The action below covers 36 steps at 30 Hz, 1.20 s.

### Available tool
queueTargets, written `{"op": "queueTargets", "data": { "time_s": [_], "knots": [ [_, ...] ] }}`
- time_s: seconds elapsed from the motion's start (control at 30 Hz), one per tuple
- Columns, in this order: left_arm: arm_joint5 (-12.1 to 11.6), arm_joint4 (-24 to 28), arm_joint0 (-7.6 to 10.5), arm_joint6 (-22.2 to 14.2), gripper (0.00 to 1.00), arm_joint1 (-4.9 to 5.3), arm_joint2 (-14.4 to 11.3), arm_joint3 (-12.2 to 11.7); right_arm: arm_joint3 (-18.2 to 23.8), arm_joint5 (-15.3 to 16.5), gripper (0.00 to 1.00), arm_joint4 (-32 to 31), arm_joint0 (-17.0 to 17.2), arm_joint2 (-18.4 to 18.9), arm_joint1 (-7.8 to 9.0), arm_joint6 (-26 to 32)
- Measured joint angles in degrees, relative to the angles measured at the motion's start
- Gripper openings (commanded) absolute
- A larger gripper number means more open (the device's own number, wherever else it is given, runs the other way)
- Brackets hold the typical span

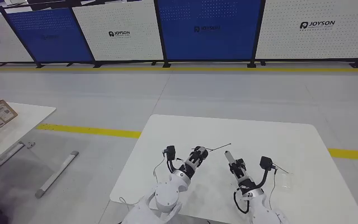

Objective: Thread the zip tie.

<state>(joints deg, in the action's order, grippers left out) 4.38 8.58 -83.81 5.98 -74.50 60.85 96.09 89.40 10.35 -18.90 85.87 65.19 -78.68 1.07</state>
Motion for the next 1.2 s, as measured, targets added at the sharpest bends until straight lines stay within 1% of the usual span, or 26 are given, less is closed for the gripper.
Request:
{"op": "queueTargets", "data": {
  "time_s": [0.1, 0.2, 0.23, 0.3, 0.33, 0.37, 0.43, 0.53, 0.6, 0.83, 0.87, 0.93, 0.97, 1.07, 1.13, 1.2],
  "knots": [
    [-0.01, -0.02, 0.0, 0.02, 0.0, 0.0, -0.01, 0.0, -0.02, -0.1, 1.0, -0.16, -0.02, -0.01, 0.01, 0.08],
    [0.12, 1.09, -0.01, 0.69, 0.0, -0.11, 0.45, 0.26, 0.19, -0.53, 1.0, -4.99, -0.52, -0.24, 0.32, 1.28],
    [0.46, 2.72, -0.02, 1.42, 0.0, -0.24, 0.9, 0.53, 0.26, -0.17, 1.0, -6.64, -0.53, -0.28, 0.41, 1.4],
    [2.27, 7.9, 0.18, 3.96, 0.0, -0.61, 2.11, 1.11, 0.24, 0.88, 1.0, -10.1, -0.56, -0.12, 0.67, 1.59],
    [3.23, 10.22, 0.45, 5.34, 0.0, -0.83, 2.46, 1.22, 0.08, 1.36, 1.0, -12.83, -0.56, 0.02, 0.87, 1.25],
    [3.82, 11.96, 0.62, 5.91, 0.0, -0.99, 2.58, 1.19, -0.14, 1.5, 1.0, -15.33, -0.53, -0.01, 1.01, 0.9],
    [4.74, 15.4, 1.08, 5.78, 0.0, -1.24, 2.85, 0.96, -0.62, 1.2, 1.0, -20.04, -0.48, -0.3, 1.19, -0.12],
    [6.11, 21.25, 1.36, 3.11, 0.0, -1.41, 3.66, 1.08, -1.55, -0.42, 1.0, -27.82, -0.83, -0.95, 1.3, -3.11],
    [6.31, 21.78, 1.36, 2.78, 0.0, -1.4, 3.79, 1.14, -1.62, -0.76, 1.0, -28.62, -0.84, -1.01, 1.29, -3.6],
    [6.21, 21.58, 1.35, 2.85, 0.0, -1.4, 3.75, 1.16, -1.68, -0.55, 1.0, -28.15, -0.78, -1.08, 1.28, -3.17],
    [5.84, 21.48, 1.33, 2.52, 0.0, -1.39, 3.72, 1.3, -1.89, -0.05, 1.0, -27.42, -0.81, -1.23, 1.29, -2.41],
    [3.78, 20.75, 1.02, 1.15, 0.0, -1.33, 3.78, 1.81, -2.43, 0.91, 1.0, -24.43, -1.36, -0.9, 1.3, 0.82],
    [1.57, 19.37, 0.59, 0.53, 0.0, -1.23, 3.86, 2.09, -2.9, 0.74, 1.0, -22.52, -1.8, -0.5, 1.31, 3.0],
    [-3.58, 14.13, -0.8, -1.3, 0.0, -0.96, 3.24, 2.03, -3.48, -0.37, 1.0, -19.6, -2.95, -0.3, 1.25, 7.24],
    [-5.47, 10.98, -1.33, -2.29, 0.0, -0.8, 2.78, 1.48, -3.58, -0.87, 1.0, -19.4, -3.36, -0.4, 1.23, 8.07],
    [-5.83, 8.8, -1.58, -3.49, 0.0, -0.7, 2.28, 0.82, -3.59, -1.08, 1.0, -19.52, -3.42, -0.44, 1.22, 8.09]
  ]
}}
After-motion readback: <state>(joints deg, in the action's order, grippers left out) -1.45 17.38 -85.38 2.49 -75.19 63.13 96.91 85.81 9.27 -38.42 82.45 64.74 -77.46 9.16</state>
